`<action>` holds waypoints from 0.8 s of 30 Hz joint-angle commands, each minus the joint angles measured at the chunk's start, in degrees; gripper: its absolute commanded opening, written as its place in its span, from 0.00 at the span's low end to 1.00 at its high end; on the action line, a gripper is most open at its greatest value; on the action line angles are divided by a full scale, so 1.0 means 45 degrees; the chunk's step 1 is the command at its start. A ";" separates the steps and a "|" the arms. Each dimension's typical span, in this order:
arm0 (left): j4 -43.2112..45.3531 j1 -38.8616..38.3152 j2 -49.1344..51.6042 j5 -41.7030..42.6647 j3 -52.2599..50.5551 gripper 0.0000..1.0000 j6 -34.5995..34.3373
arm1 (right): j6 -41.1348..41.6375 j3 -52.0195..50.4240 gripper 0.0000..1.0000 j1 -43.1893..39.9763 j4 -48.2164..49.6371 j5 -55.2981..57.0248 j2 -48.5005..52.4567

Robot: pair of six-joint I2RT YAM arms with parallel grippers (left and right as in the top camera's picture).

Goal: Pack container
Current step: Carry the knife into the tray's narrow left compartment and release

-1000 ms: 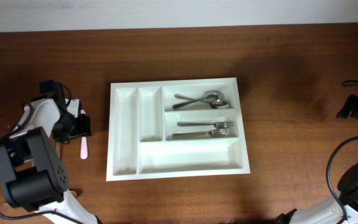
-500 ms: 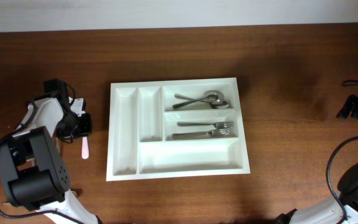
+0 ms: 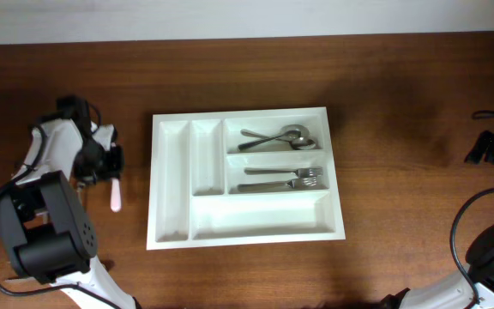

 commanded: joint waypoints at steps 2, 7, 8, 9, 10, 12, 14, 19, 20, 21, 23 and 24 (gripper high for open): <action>-0.1307 -0.0636 -0.0058 0.0729 0.2657 0.07 0.0063 | 0.0102 -0.0019 0.99 -0.0034 0.0010 0.0024 0.0044; -0.3123 -0.2161 -0.0058 0.1710 0.5221 0.07 -0.0733 | 0.0102 -0.0019 0.99 -0.0034 0.0010 0.0019 0.0044; -0.3371 -0.2501 -0.0058 0.1729 0.5440 0.07 -0.1035 | 0.0102 -0.0019 0.99 -0.0034 0.0010 0.0024 0.0044; -0.3580 -0.2846 -0.0058 0.1749 0.5571 0.07 -0.1326 | 0.0102 -0.0019 0.99 -0.0034 0.0010 0.0024 0.0044; -0.3716 -0.3196 -0.0053 0.1753 0.5600 0.07 -0.1661 | 0.0102 -0.0019 0.99 -0.0034 0.0010 0.0024 0.0044; -0.3997 -0.3900 -0.0053 0.1899 0.5595 0.07 -0.2220 | 0.0102 -0.0019 0.99 -0.0034 0.0010 0.0024 0.0044; -0.4119 -0.4619 -0.0053 0.2307 0.5591 0.07 -0.2599 | 0.0102 -0.0019 0.99 -0.0034 0.0010 0.0024 0.0044; -0.4051 -0.6188 -0.0049 0.1724 0.5527 0.16 -0.3929 | 0.0102 -0.0019 0.99 -0.0034 0.0010 0.0024 0.0044; -0.4036 -0.6382 -0.0049 0.1399 0.5489 0.16 -0.4255 | 0.0102 -0.0019 0.99 -0.0034 0.0010 0.0024 0.0044; -0.4027 -0.6567 -0.0049 0.1112 0.5425 0.16 -0.4556 | 0.0102 -0.0019 0.99 -0.0034 0.0010 0.0024 0.0044; -0.3968 -0.6790 -0.0049 0.0962 0.5251 0.16 -0.4838 | 0.0102 -0.0019 0.99 -0.0034 0.0010 0.0024 0.0044; -0.3900 -0.6878 -0.0049 0.0962 0.5119 0.16 -0.4911 | 0.0102 -0.0019 0.99 -0.0034 0.0010 0.0024 0.0044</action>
